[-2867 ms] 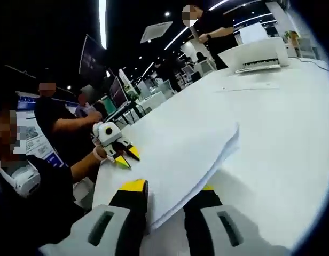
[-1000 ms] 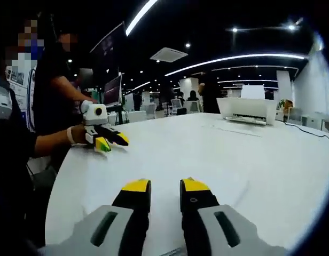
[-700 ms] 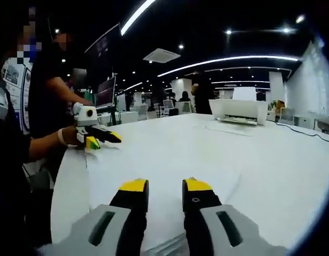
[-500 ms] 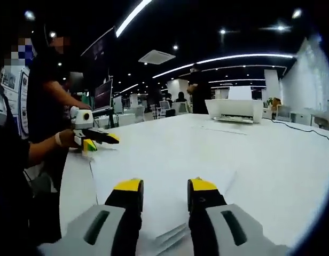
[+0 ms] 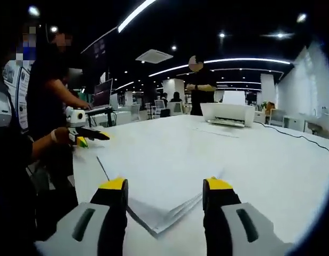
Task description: Organize the stack of printing papers by aligning and flattening the scattered papers on the table
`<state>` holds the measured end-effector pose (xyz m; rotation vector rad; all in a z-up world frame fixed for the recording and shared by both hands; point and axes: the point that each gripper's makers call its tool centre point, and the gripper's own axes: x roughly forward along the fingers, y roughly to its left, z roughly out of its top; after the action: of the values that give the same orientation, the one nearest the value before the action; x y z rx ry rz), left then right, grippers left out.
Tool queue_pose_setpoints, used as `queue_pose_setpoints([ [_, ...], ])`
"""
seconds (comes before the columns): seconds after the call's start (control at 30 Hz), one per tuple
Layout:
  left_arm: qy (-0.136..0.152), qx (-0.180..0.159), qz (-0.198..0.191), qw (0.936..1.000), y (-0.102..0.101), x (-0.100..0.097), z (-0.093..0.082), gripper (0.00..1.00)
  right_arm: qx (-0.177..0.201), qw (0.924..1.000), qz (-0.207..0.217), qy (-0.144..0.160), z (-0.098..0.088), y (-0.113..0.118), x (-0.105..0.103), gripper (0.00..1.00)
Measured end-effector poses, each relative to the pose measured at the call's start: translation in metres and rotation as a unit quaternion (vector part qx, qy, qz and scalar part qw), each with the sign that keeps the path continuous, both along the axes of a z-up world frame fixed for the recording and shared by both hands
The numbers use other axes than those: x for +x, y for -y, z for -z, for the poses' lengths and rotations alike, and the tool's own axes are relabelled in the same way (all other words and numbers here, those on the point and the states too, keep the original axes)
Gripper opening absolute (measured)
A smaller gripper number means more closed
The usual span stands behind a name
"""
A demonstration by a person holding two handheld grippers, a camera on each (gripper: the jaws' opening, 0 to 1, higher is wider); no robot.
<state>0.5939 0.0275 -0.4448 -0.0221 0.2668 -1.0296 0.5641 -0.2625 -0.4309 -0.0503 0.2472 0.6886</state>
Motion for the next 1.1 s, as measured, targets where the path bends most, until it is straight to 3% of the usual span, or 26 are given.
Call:
queue_pose_setpoints([
  [0.27, 0.003, -0.006, -0.005, 1.0, -0.01, -0.006, -0.005, 0.71, -0.005, 1.0, -0.003, 0.005, -0.003, -0.001, -0.004, 0.51],
  [0.7, -0.003, -0.007, -0.016, 0.9998, -0.025, -0.019, -0.007, 0.71, -0.004, 0.9999, 0.011, 0.004, -0.004, 0.015, -0.021, 0.51],
  [0.83, 0.0, -0.008, -0.028, 0.9996, -0.034, -0.034, -0.01, 0.71, -0.003, 0.9997, 0.022, 0.009, -0.007, 0.028, -0.041, 0.51],
  [1.1, -0.001, 0.0, -0.027, 0.9996, -0.035, -0.045, -0.007, 0.72, -0.006, 0.9993, 0.035, 0.013, -0.01, 0.039, -0.052, 0.51],
])
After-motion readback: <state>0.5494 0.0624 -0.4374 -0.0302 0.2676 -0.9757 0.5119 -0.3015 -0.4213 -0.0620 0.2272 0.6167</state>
